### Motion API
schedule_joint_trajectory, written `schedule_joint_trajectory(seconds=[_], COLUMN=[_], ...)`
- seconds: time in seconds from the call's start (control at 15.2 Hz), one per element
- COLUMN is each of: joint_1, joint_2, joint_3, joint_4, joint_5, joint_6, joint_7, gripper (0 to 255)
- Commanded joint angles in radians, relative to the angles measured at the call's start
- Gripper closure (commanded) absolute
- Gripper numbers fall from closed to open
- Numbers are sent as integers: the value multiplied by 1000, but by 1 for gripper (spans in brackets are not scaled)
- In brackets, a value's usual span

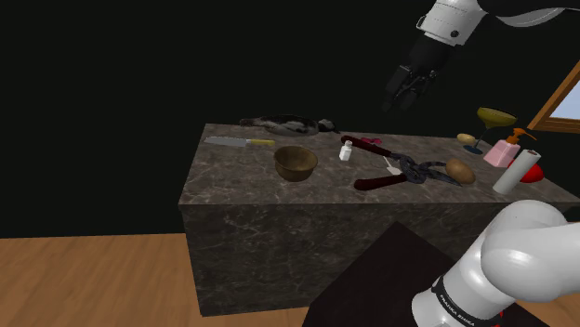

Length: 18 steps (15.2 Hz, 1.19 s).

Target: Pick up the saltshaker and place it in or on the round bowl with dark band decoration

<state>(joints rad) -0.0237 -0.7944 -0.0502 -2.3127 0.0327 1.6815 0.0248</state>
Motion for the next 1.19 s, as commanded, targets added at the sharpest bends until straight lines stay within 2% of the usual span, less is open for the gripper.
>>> schedule_joint_trajectory(seconds=[0.0, 0.59, 1.12], joint_1=[0, -30, -41], joint_2=[0, 192, 432], joint_3=[0, -120, -227], joint_4=[0, -49, -4], joint_5=[0, -60, -64], joint_6=[0, 234, 425], joint_7=[0, -138, -267], gripper=[0, 0, 0])
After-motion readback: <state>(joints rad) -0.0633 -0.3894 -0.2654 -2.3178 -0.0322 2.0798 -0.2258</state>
